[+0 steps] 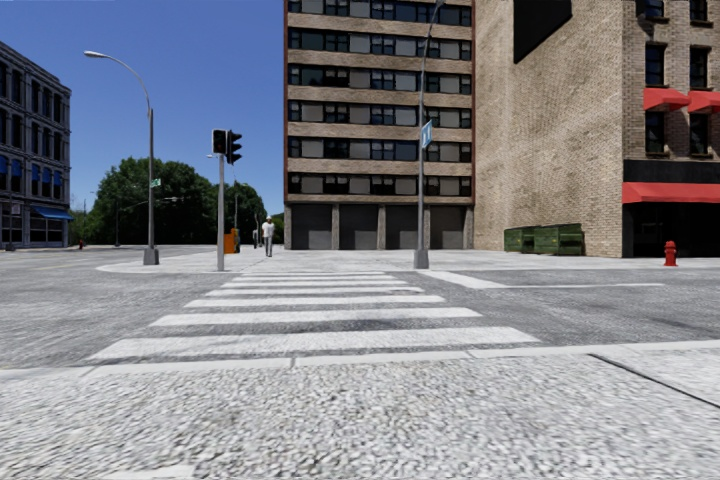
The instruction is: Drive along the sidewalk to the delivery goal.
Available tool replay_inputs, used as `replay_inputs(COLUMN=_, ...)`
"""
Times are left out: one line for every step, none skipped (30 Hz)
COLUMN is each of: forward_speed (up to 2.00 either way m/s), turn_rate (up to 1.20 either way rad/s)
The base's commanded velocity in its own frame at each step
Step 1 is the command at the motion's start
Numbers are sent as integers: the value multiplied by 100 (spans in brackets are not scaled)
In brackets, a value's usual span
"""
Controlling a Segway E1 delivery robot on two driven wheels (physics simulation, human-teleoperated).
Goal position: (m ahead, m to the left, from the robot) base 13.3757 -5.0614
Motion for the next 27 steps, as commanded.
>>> replay_inputs(forward_speed=200, turn_rate=0)
replay_inputs(forward_speed=200, turn_rate=0)
replay_inputs(forward_speed=200, turn_rate=0)
replay_inputs(forward_speed=200, turn_rate=0)
replay_inputs(forward_speed=200, turn_rate=11)
replay_inputs(forward_speed=200, turn_rate=11)
replay_inputs(forward_speed=200, turn_rate=24)
replay_inputs(forward_speed=200, turn_rate=29)
replay_inputs(forward_speed=200, turn_rate=29)
replay_inputs(forward_speed=200, turn_rate=30)
replay_inputs(forward_speed=200, turn_rate=30)
replay_inputs(forward_speed=200, turn_rate=30)
replay_inputs(forward_speed=200, turn_rate=22)
replay_inputs(forward_speed=200, turn_rate=22)
replay_inputs(forward_speed=200, turn_rate=6)
replay_inputs(forward_speed=200, turn_rate=0)
replay_inputs(forward_speed=200, turn_rate=0)
replay_inputs(forward_speed=200, turn_rate=0)
replay_inputs(forward_speed=200, turn_rate=0)
replay_inputs(forward_speed=200, turn_rate=0)
replay_inputs(forward_speed=200, turn_rate=0)
replay_inputs(forward_speed=200, turn_rate=0)
replay_inputs(forward_speed=200, turn_rate=12)
replay_inputs(forward_speed=200, turn_rate=12)
replay_inputs(forward_speed=200, turn_rate=16)
replay_inputs(forward_speed=200, turn_rate=16)
replay_inputs(forward_speed=200, turn_rate=17)
